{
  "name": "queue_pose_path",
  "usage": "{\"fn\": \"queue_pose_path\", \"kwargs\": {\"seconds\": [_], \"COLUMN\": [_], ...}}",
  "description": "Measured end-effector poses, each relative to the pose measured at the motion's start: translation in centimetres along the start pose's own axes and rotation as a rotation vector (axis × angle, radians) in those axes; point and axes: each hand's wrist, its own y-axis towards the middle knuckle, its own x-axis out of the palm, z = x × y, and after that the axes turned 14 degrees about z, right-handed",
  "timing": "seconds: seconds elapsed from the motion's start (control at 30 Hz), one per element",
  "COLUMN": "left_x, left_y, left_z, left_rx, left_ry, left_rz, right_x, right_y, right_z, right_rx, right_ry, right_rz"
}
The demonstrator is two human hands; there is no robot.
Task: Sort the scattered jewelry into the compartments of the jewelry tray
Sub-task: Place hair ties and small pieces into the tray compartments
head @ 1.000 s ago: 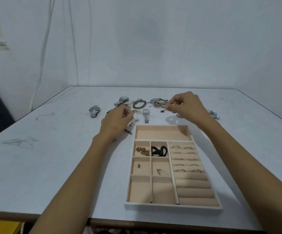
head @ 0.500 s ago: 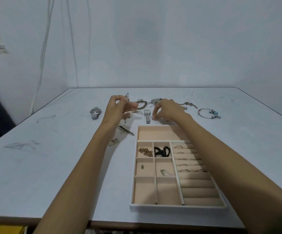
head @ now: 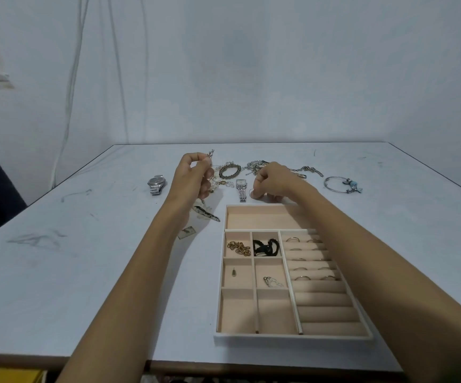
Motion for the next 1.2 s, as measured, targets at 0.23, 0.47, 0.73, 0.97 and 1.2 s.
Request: {"fn": "queue_pose_path", "kwargs": {"seconds": [0.23, 0.47, 0.73, 0.97, 1.2], "left_x": [-0.2, -0.4, -0.9, -1.7, -3.1], "left_y": [-0.2, -0.7, -2.5, -5.0, -9.0], "left_z": [0.8, 1.4, 2.9, 3.3, 2.1], "left_rx": [-0.008, 0.0, -0.023, -0.063, -0.133], "left_ry": [-0.044, -0.081, -0.32, -0.556, -0.564], "left_rz": [-0.007, -0.047, -0.365, -0.769, -0.972], "right_x": [-0.9, -3.3, -5.3, -6.6, -6.2], "right_y": [-1.5, -5.6, -10.0, -12.0, -12.1], "right_z": [0.9, 1.5, 2.3, 3.0, 2.7], "right_rx": [-0.147, -0.146, -0.098, -0.082, -0.141], "right_ry": [0.048, 0.388, 0.696, 0.685, 0.612], "right_rz": [0.081, 0.175, 0.254, 0.308, 0.286]}}
